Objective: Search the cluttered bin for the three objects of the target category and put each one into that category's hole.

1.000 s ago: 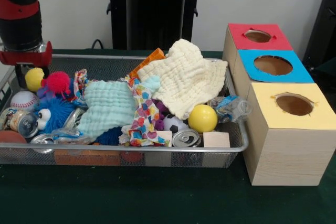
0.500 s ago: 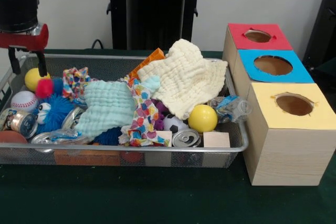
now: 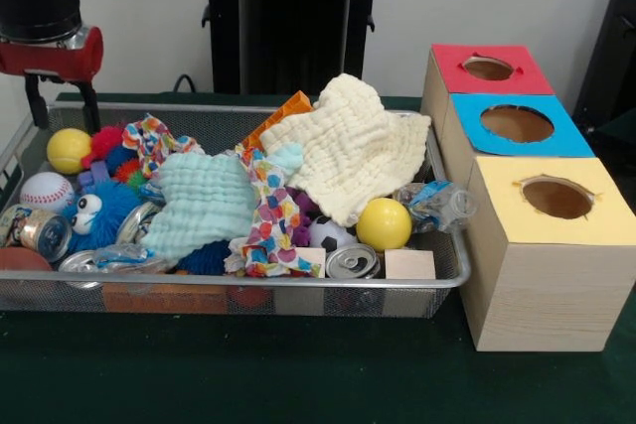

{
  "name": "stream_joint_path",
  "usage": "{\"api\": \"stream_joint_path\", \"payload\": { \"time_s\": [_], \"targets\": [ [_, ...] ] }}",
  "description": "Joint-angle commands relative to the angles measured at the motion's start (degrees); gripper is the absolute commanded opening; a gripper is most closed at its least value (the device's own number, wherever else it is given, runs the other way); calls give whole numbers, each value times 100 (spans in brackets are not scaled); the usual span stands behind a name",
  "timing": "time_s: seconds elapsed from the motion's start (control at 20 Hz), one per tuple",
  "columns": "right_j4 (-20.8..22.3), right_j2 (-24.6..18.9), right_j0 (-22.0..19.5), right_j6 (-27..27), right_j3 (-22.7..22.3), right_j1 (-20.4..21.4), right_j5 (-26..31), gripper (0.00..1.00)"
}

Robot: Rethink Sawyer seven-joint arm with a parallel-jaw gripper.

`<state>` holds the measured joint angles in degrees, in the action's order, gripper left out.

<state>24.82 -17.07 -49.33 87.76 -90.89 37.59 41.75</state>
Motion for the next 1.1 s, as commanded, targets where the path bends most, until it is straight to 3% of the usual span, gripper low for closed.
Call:
{"api": "stream_joint_path", "payload": {
  "time_s": [0.05, 0.5, 0.75, 1.1],
  "targets": [
    [-302, 316, 183, 1169, -504, -178, -132, 100],
    [-486, 540, 496, 1104, -279, -264, -108, 100],
    [-523, 672, 597, 1306, -267, -552, -621, 100],
    [-760, 997, 1082, 1730, -108, -802, -995, 100]
  ]
}}
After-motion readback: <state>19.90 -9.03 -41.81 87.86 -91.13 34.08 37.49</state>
